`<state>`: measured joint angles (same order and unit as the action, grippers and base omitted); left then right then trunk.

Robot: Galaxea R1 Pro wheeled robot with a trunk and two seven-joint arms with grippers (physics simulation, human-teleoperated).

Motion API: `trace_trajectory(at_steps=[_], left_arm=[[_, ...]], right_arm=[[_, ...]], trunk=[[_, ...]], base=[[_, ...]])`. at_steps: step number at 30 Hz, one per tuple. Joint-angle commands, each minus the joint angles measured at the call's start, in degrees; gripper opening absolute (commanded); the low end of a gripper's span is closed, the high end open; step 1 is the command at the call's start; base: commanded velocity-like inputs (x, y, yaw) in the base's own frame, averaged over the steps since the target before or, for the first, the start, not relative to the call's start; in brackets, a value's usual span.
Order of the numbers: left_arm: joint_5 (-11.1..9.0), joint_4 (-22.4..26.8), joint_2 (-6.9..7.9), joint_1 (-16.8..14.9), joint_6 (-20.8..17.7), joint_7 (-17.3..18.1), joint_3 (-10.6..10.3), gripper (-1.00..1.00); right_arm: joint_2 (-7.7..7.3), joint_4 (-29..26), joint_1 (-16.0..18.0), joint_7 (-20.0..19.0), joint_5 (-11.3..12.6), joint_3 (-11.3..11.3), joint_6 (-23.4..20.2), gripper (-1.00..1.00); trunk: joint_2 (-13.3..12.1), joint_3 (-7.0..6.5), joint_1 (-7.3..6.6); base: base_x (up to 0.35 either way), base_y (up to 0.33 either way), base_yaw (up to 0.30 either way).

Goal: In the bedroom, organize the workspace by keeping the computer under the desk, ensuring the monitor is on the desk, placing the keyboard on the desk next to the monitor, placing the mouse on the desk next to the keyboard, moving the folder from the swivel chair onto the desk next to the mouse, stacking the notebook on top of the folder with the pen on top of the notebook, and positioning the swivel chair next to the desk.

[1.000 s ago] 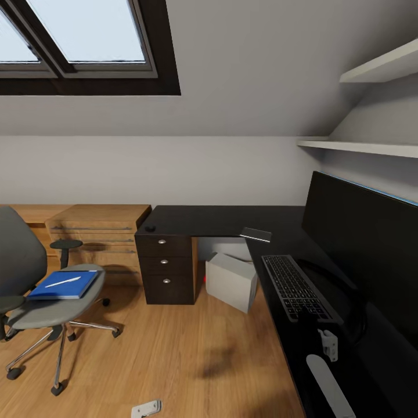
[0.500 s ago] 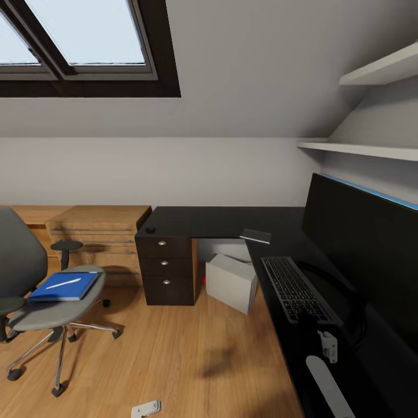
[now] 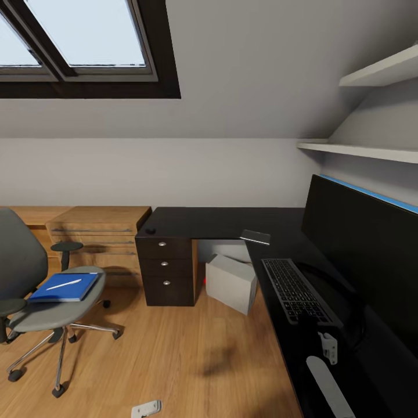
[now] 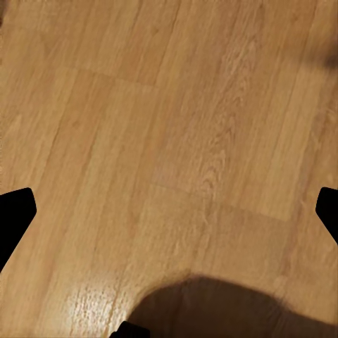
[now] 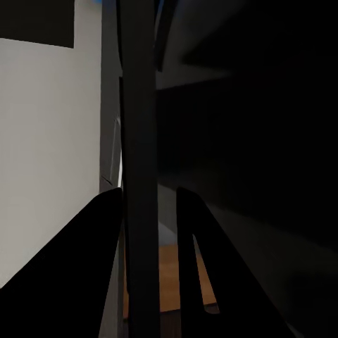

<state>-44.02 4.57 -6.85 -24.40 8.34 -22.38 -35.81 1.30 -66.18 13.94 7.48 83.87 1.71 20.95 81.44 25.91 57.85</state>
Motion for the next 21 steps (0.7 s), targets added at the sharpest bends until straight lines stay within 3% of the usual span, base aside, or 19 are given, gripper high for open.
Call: trace_trajectory(at_steps=[1, 21], left_arm=[[-0.54, 0.00, -0.01, -0.03, 0.18, -0.21, -0.49, 1.00], [-0.54, 0.00, -0.01, -0.04, 0.18, -0.21, -0.40, 1.00]], right_arm=[[0.02, -0.09, 0.03, 0.25, 0.24, 0.02, 0.15, -1.00], [-0.01, -0.09, 0.03, 0.25, 0.24, 0.04, 0.06, -1.00]], trunk=[[0.03, 0.06, 0.00], [0.03, 0.06, 0.00]], base=[[0.000, 0.000, 0.000], [0.000, 0.000, 0.000]])
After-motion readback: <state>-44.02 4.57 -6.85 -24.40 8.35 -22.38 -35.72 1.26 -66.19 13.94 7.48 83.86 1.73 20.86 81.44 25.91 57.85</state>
